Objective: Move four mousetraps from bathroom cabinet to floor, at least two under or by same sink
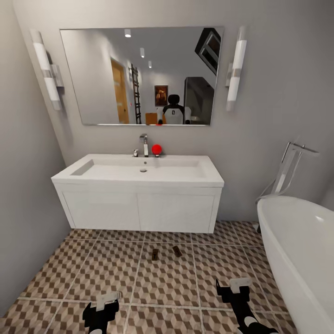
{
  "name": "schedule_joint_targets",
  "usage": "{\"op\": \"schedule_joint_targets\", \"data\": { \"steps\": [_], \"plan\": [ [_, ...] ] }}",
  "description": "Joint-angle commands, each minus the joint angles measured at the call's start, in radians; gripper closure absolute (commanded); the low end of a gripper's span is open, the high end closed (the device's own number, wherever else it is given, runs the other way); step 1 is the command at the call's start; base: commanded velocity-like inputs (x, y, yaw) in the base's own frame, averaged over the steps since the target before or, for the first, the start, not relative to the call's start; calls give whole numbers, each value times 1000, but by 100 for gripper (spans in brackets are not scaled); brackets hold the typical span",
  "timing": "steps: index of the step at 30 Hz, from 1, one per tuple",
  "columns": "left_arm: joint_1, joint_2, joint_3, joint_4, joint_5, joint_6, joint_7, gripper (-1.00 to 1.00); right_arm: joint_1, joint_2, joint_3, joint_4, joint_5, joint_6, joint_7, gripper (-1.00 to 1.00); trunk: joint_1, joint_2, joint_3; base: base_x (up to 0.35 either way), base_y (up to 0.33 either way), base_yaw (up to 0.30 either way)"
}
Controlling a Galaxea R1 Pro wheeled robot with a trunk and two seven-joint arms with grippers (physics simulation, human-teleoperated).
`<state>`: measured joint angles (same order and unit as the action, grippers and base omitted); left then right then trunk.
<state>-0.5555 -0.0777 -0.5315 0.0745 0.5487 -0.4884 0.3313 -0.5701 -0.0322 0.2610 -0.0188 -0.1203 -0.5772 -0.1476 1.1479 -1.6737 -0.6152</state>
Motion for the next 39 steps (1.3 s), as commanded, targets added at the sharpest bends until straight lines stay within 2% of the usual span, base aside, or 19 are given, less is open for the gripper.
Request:
{"op": "schedule_joint_targets", "data": {
  "steps": [1, 39],
  "plan": [
    [-1, -1, -7, 4, 2, -4, 3, -100, -1, 1, 9, 0, -10, -3, -1, -100, -4, 7, 2, 0, 0, 0],
    [-1, -1, -7, 4, 2, -4, 3, -100, -1, 5, 9, 0, -10, -3, 0, -100, -150, 273, 121, 0, 0, 0]
  ]
}}
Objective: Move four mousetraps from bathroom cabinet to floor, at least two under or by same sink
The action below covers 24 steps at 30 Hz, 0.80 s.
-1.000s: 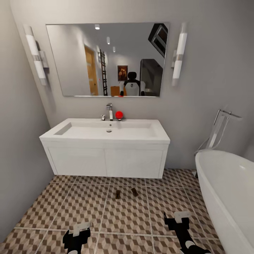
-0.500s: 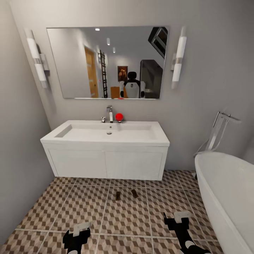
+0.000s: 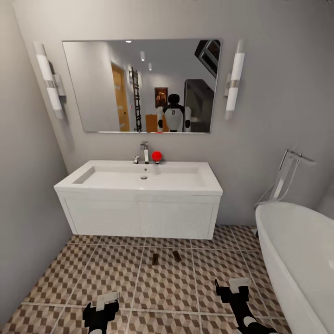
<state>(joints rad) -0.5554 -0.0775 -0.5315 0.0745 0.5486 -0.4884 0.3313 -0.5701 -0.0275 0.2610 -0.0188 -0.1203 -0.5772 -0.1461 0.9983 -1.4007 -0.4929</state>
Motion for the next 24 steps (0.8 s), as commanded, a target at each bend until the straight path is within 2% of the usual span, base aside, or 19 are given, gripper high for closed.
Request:
{"op": "schedule_joint_targets", "data": {
  "steps": [1, 12, 24],
  "plan": [
    [-1, -1, -7, 4, 2, -4, 3, -100, -1, 0, 9, 0, -10, -3, -1, -100, -4, 7, 2, 0, 0, 0],
    [-1, -1, -7, 4, 2, -4, 3, -100, -1, 0, 9, 0, -10, -3, -1, -100, -46, 84, 37, 0, 0, 0],
    [-1, -2, -7, 4, 2, -4, 3, -100, -1, 0, 9, 0, -10, -3, -1, -100, -46, 84, 37, 0, 0, 0]
  ]
}}
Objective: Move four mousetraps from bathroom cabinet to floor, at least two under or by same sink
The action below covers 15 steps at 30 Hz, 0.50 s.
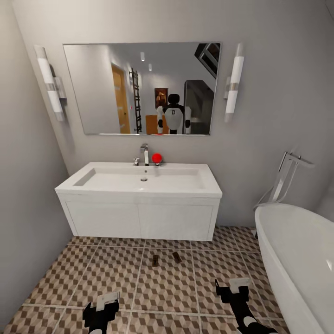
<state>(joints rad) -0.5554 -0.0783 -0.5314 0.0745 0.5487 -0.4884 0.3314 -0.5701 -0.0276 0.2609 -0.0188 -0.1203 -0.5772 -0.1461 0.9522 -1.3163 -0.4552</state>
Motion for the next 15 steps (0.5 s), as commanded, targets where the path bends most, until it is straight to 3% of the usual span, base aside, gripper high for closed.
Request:
{"op": "schedule_joint_targets", "data": {
  "steps": [1, 15],
  "plan": [
    [-1, -1, -7, 4, 2, -4, 3, -100, -1, 0, 9, 0, -10, -3, -1, -100, 0, -1, -1, 0, 0, 0],
    [-1, -1, -7, 4, 2, -4, 3, -100, -1, -2, 9, 0, -10, -3, -1, -100, 0, -1, -1, 0, 0, 0]
  ]
}}
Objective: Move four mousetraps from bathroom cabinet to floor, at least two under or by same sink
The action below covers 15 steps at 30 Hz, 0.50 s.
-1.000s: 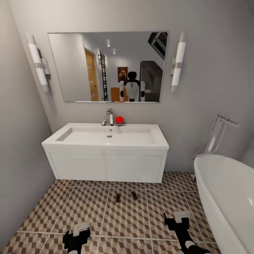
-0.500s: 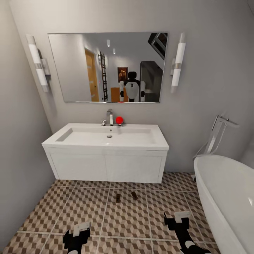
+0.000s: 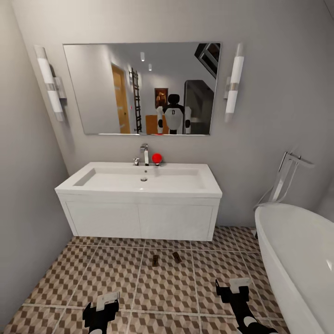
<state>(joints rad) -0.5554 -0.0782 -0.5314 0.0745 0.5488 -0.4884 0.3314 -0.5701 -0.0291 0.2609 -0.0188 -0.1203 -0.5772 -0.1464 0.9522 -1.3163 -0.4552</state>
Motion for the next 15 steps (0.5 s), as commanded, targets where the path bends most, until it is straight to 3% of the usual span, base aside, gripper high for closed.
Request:
{"op": "schedule_joint_targets", "data": {
  "steps": [1, 15],
  "plan": [
    [-1, -1, -7, 4, 2, -4, 3, -100, -1, 0, 9, 0, -10, -3, -1, -100, 0, -1, -1, 0, 0, 0],
    [-1, -1, -7, 4, 2, -4, 3, -100, -1, 0, 9, 0, -10, -3, -2, -100, 0, -1, -1, 0, 0, 0]
  ]
}}
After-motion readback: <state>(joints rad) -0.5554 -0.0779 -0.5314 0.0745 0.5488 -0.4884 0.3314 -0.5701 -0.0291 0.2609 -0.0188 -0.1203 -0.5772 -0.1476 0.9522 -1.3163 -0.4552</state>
